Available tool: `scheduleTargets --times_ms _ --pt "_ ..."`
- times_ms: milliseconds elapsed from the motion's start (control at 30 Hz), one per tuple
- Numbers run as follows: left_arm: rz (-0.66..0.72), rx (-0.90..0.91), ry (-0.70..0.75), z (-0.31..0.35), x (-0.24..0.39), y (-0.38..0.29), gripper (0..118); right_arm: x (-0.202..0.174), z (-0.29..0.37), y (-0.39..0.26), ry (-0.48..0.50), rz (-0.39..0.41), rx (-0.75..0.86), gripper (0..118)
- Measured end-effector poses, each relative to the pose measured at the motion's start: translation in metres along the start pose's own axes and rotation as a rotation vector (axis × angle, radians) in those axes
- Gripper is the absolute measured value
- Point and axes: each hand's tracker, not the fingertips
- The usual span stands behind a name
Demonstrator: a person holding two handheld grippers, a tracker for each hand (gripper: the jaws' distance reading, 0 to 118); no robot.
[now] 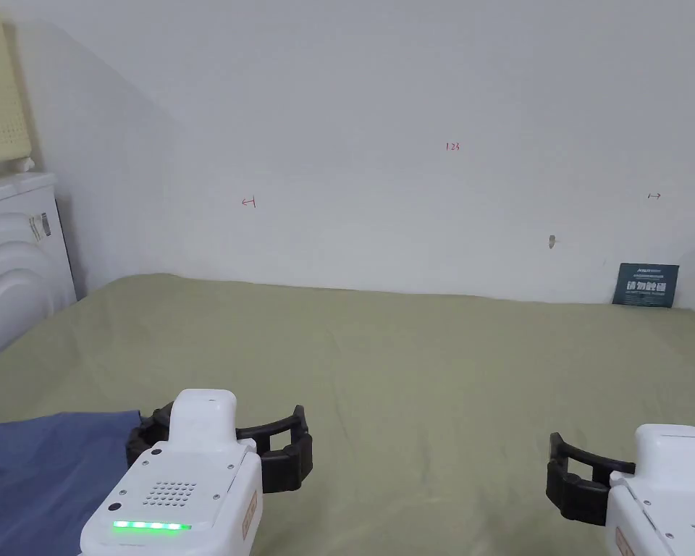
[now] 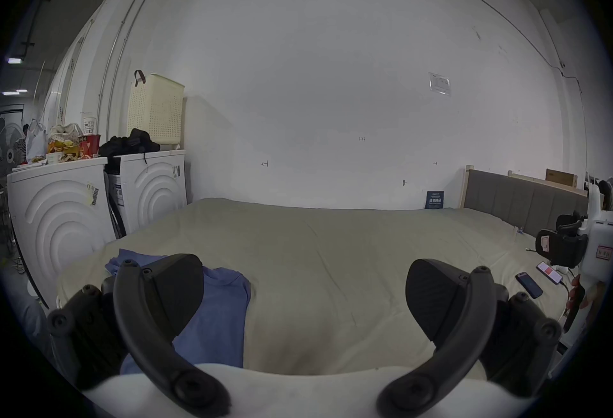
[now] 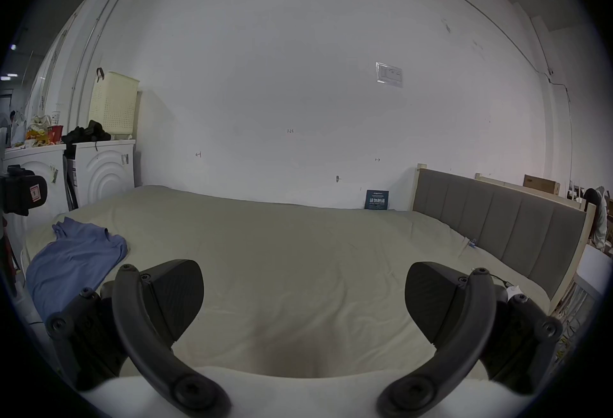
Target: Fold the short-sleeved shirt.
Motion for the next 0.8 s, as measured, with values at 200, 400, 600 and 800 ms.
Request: scheduleTargets --times_ms 200,400,600,800 --pt "-0.002 0.005 0.004 0.0009 -0.0004 0.0011 118 -0.0003 -0.0005 0.0016 -0.002 0.004 0.007 118" --pt "-0.005 0.004 0.004 0.0010 0.0001 0.0028 118 -0.0002 -0.0006 0.0027 0.002 -0.005 0.007 118" --pt "0.005 0.004 0.005 0.0004 -0.0002 0.0027 118 -0.0023 -0.0012 0.0044 0.006 0.007 0.010 118" --pt "0.010 0.005 0.010 0.0010 -0.0002 0.0038 118 -0.0028 -0.0012 0.0056 0.008 0.009 0.010 118"
